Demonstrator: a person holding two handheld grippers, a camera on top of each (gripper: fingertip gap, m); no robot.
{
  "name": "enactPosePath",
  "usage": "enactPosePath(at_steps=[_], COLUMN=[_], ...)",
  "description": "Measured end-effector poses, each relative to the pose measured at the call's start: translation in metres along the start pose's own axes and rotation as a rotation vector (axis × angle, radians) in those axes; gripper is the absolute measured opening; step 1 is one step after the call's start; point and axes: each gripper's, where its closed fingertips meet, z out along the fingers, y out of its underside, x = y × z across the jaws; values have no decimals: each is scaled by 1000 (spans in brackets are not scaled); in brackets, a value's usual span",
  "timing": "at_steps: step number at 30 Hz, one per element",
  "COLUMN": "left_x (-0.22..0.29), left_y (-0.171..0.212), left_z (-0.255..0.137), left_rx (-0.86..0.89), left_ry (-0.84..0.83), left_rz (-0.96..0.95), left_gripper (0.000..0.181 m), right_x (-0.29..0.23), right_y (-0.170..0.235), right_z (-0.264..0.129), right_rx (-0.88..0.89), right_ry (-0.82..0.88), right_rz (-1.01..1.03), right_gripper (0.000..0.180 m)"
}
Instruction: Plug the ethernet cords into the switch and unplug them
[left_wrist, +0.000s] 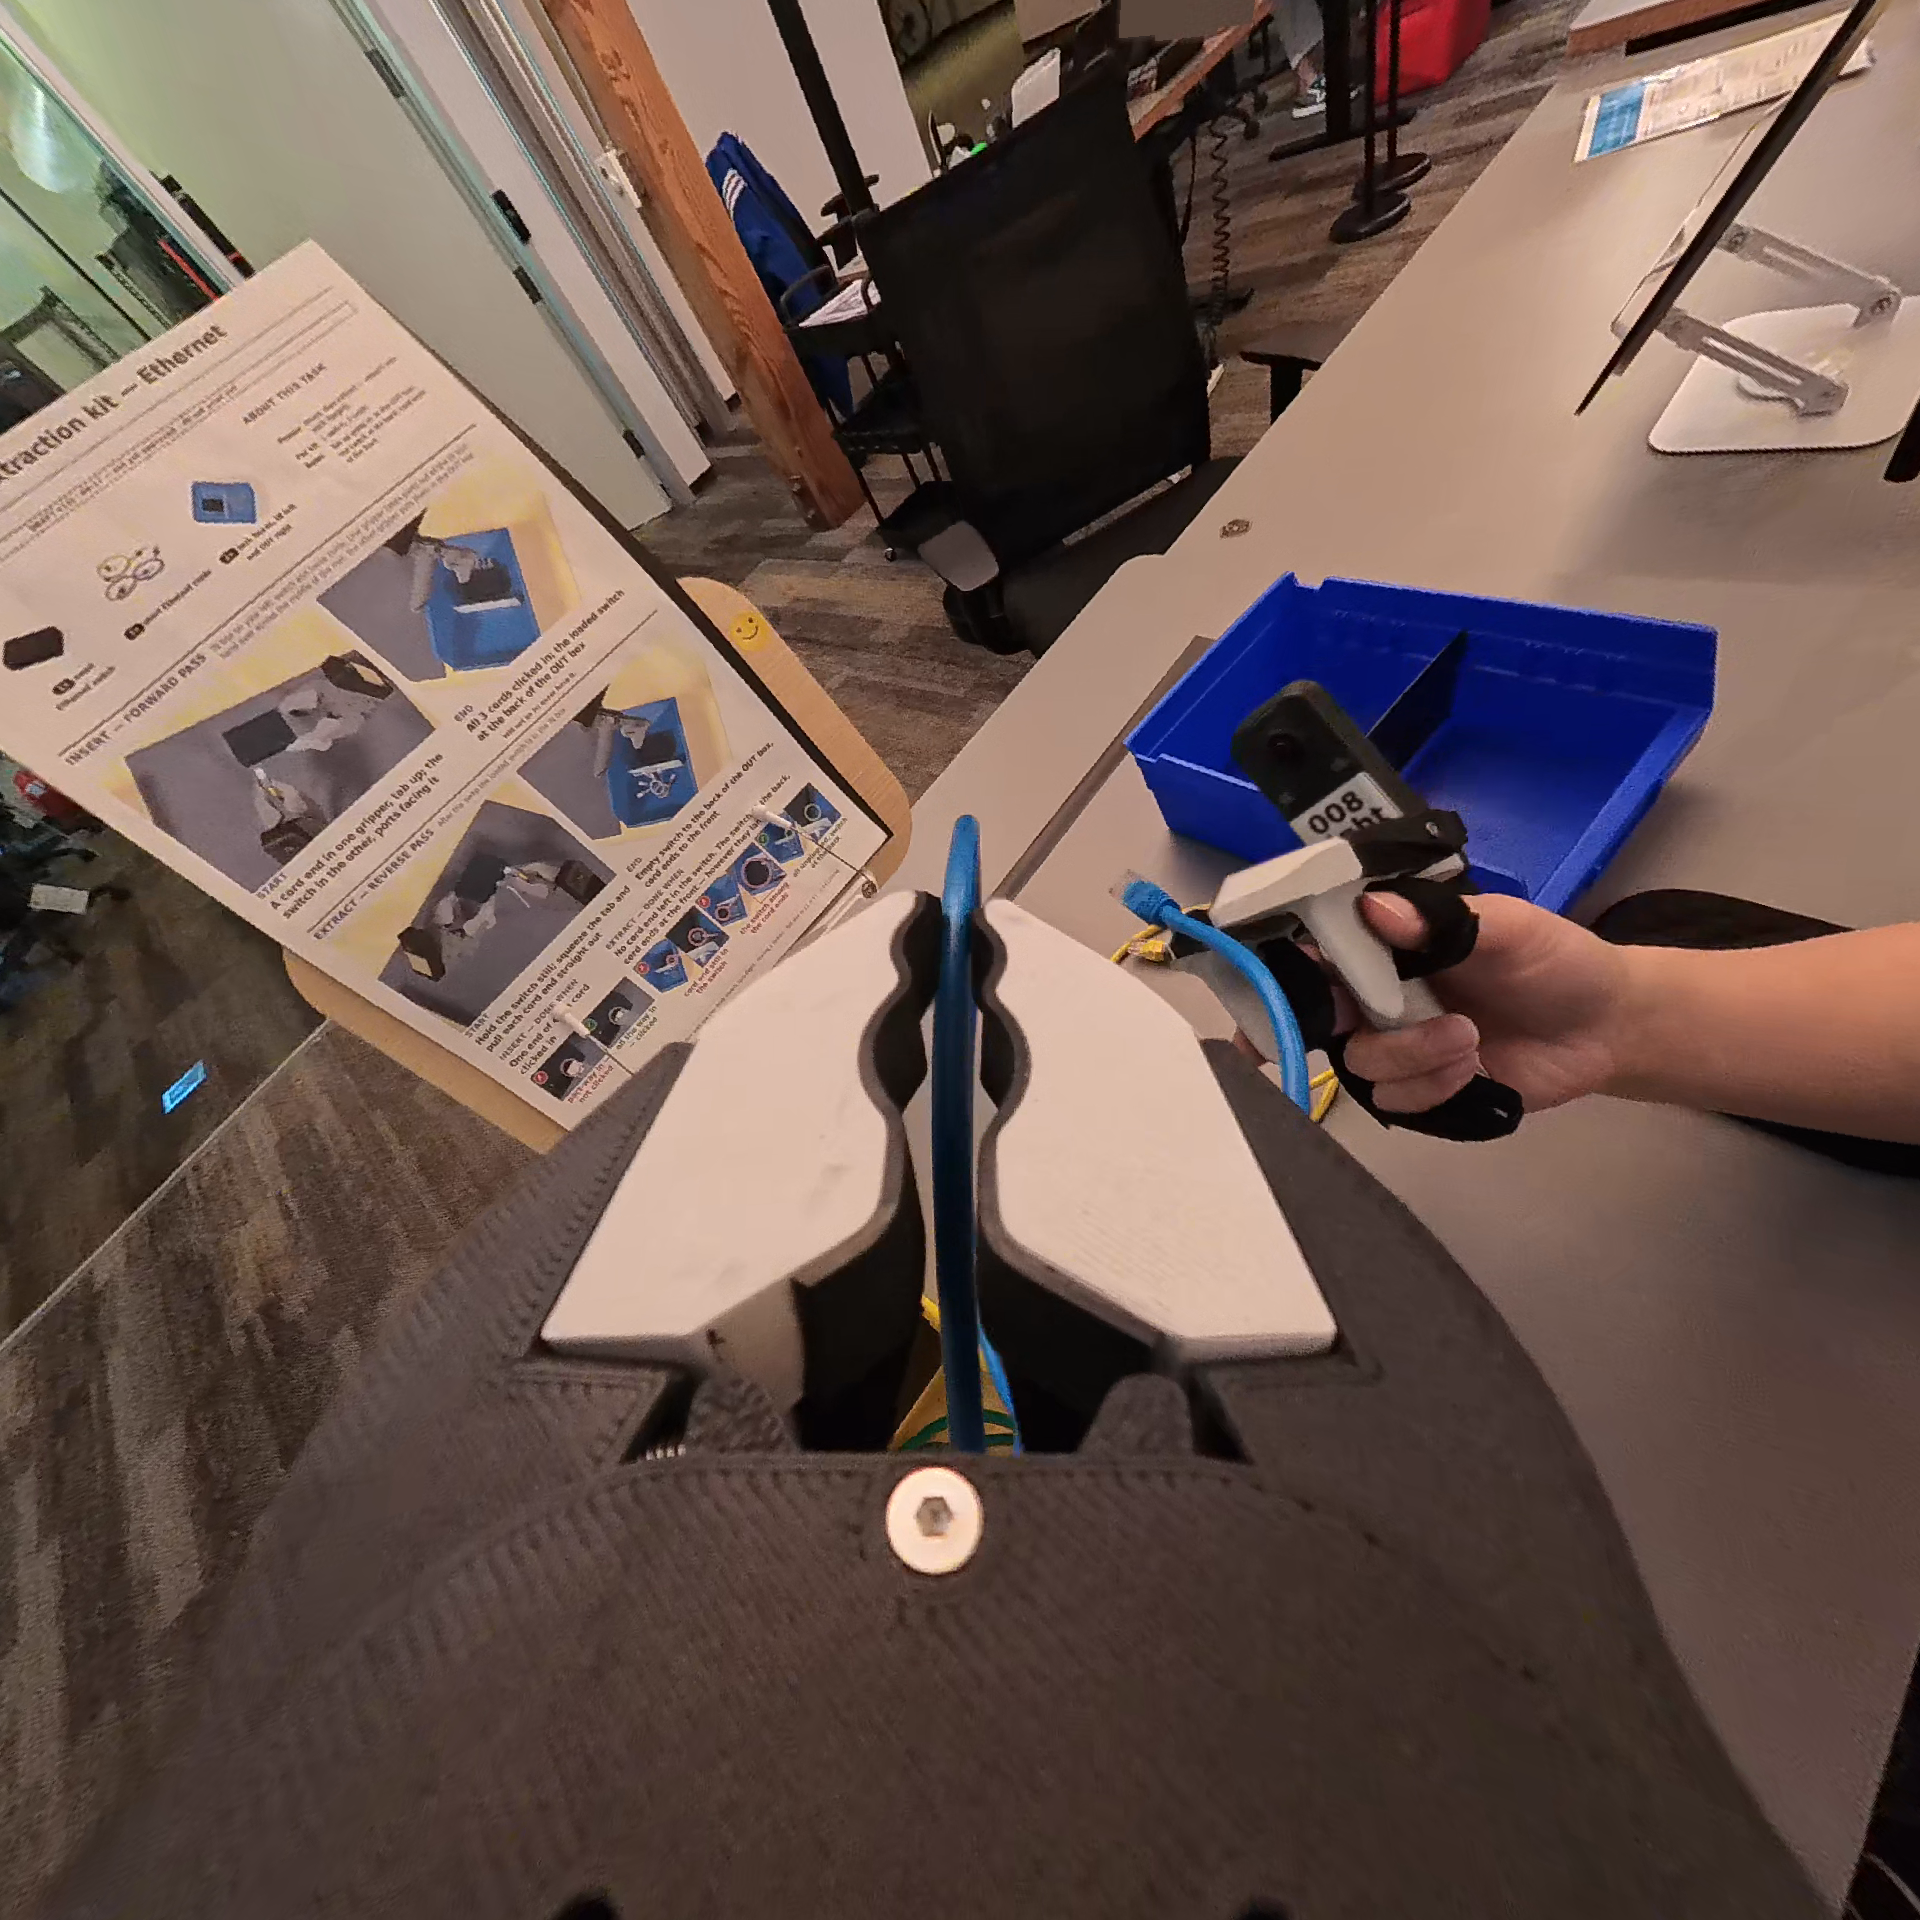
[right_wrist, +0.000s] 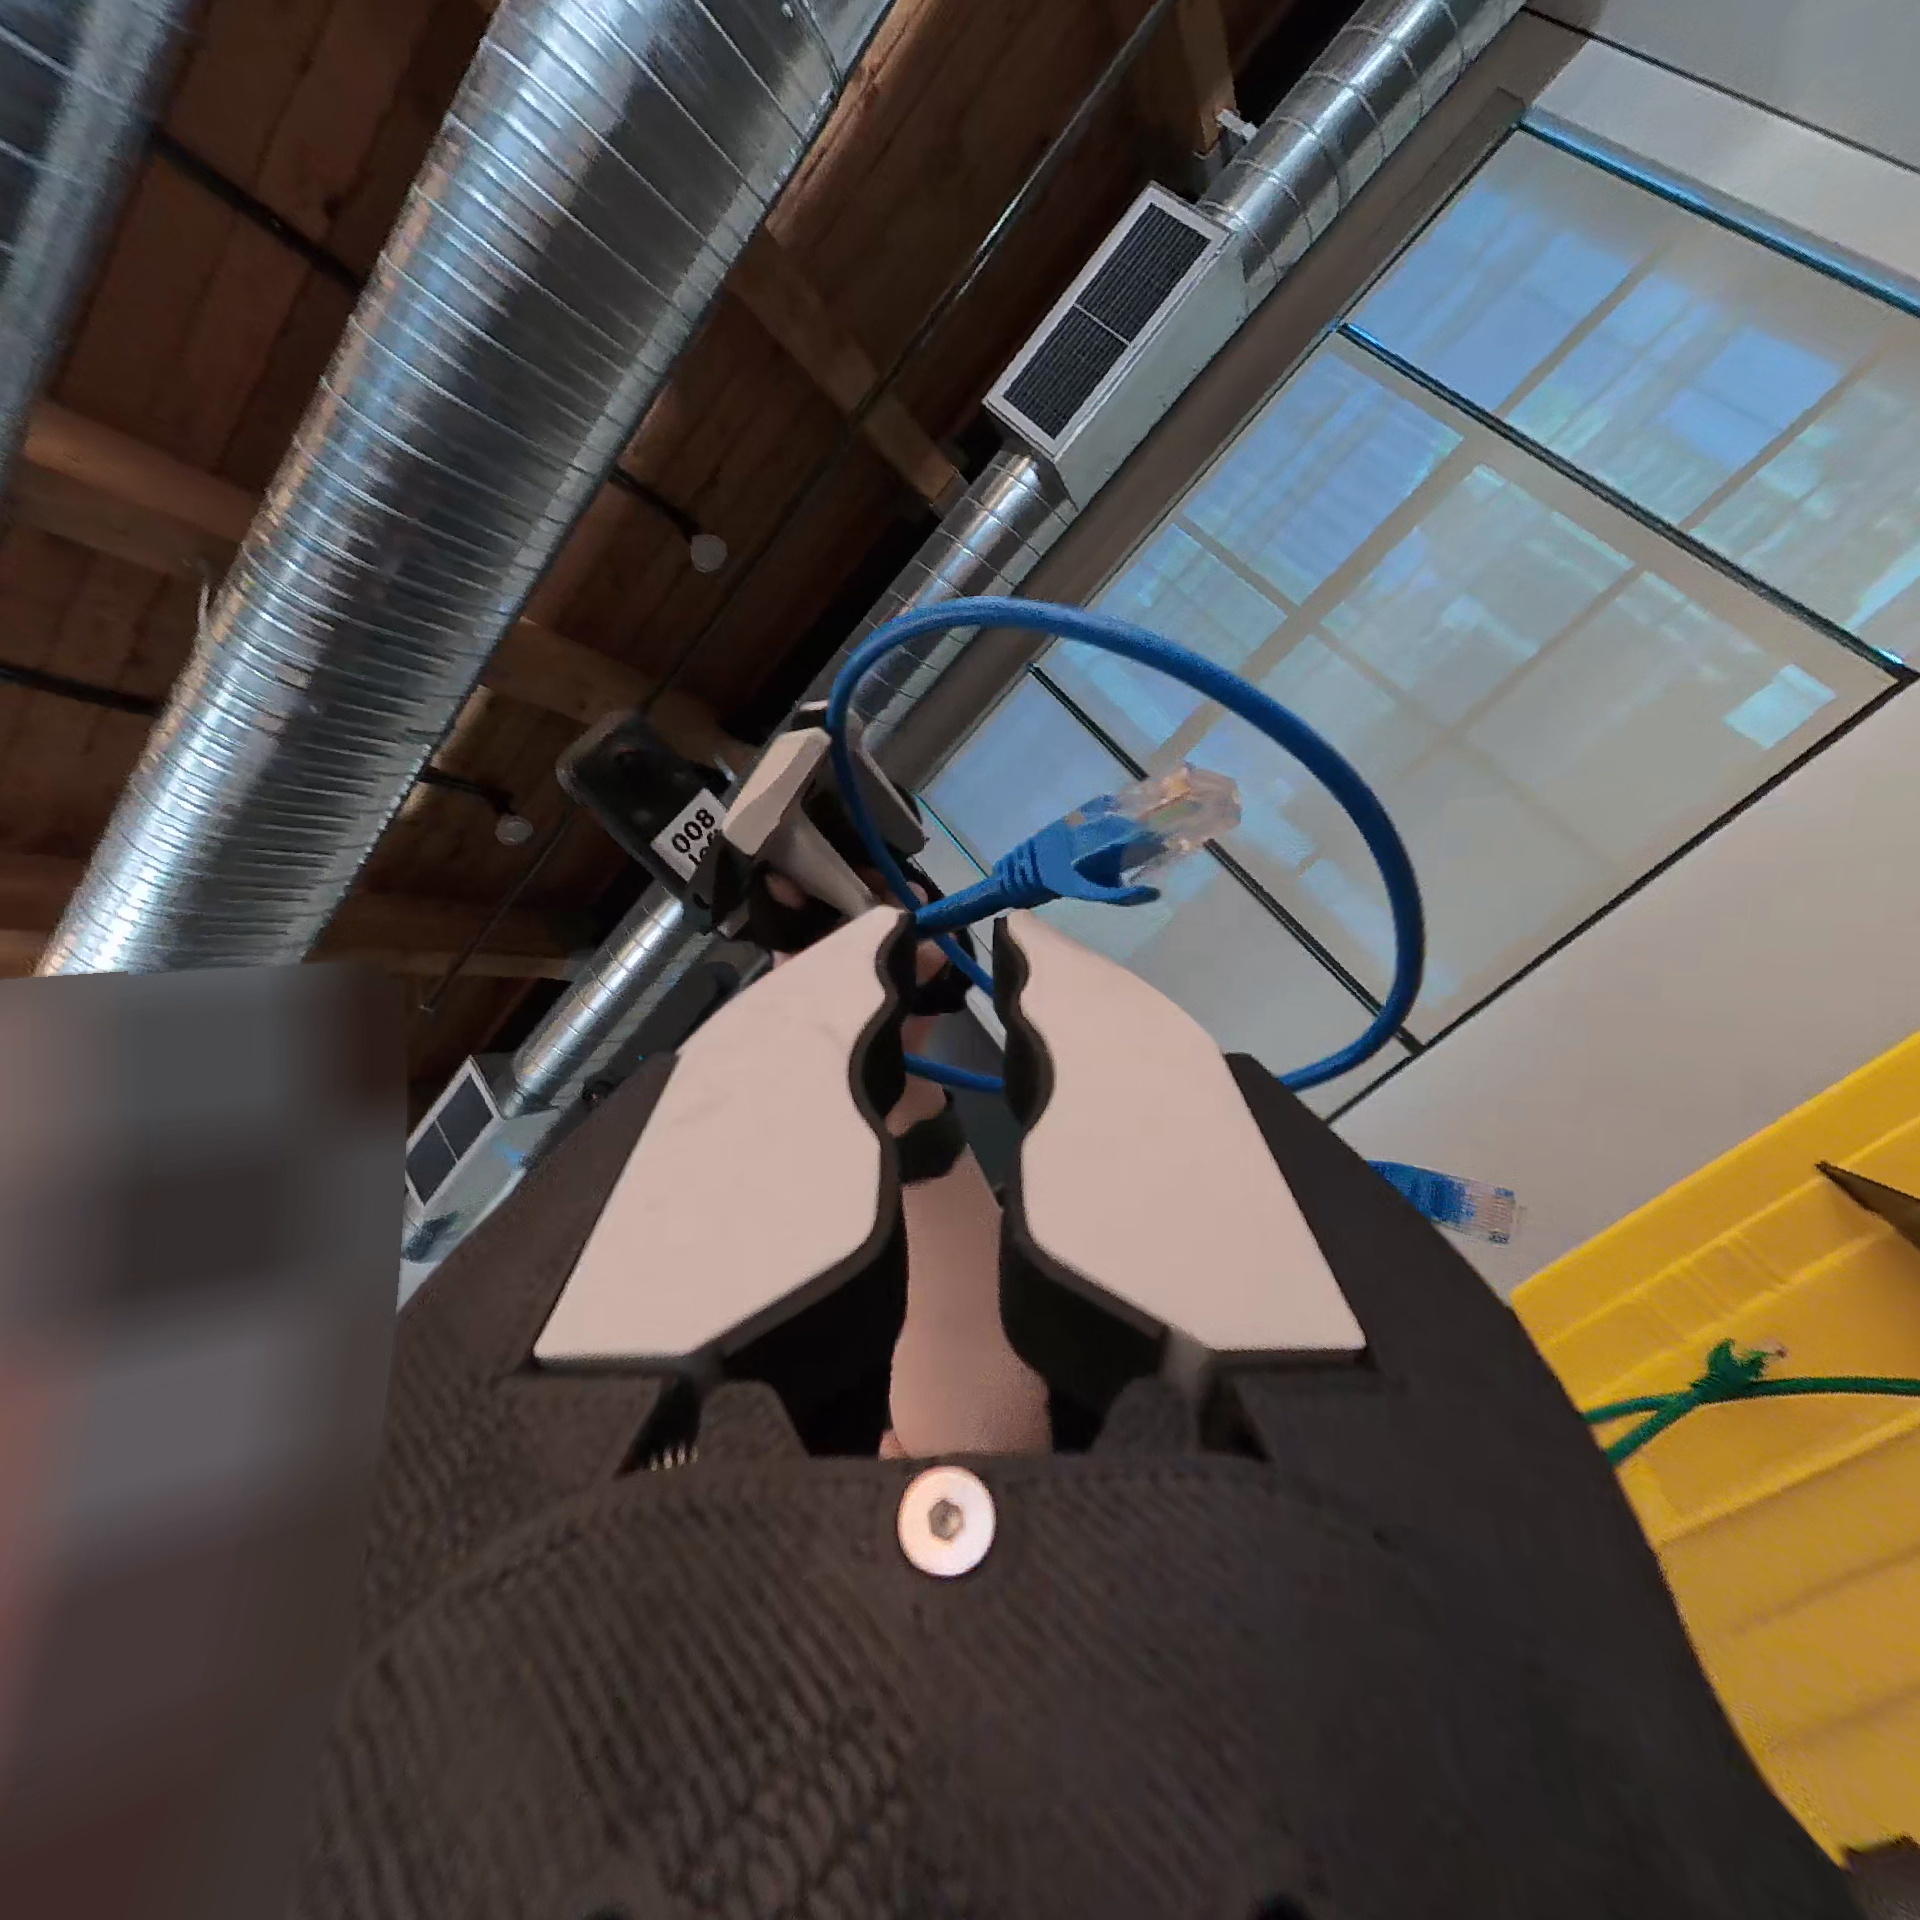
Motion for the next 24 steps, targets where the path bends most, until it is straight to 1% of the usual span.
enactPosePath(at_steps=[5,11,12,15,16,18,21,23,24], left_x=[7,22,24,36,44,63,95,121,134], left_y=[4,10,14,38,50,80,128,154,163], left_z=[3,2,3,8,10,17,29,37,39], left_rx=[1,21,15,-11,-16,-26,-32,-20,-10], left_ry=[-2,-8,-11,3,25,70,123,191,240], left_rz=[20,54,55,16,-14,-95,-213,-278,-310], left_gripper=[4,4,4,4,4,4,4,5,13], right_x=[-1,4,6,2,0,-6,-7,-12,-15], right_y=[-8,-17,-15,-9,-6,2,26,41,46], right_z=[-3,-9,-9,-6,-5,-1,2,0,-3], right_rx=[58,145,137,79,44,-72,-344,-520,-588], right_ry=[-34,-87,-87,-101,-100,-67,35,70,82], right_rz=[81,257,269,252,220,75,-221,-383,-433], right_gripper=[13,12,13,6,6,6,6,6,6])
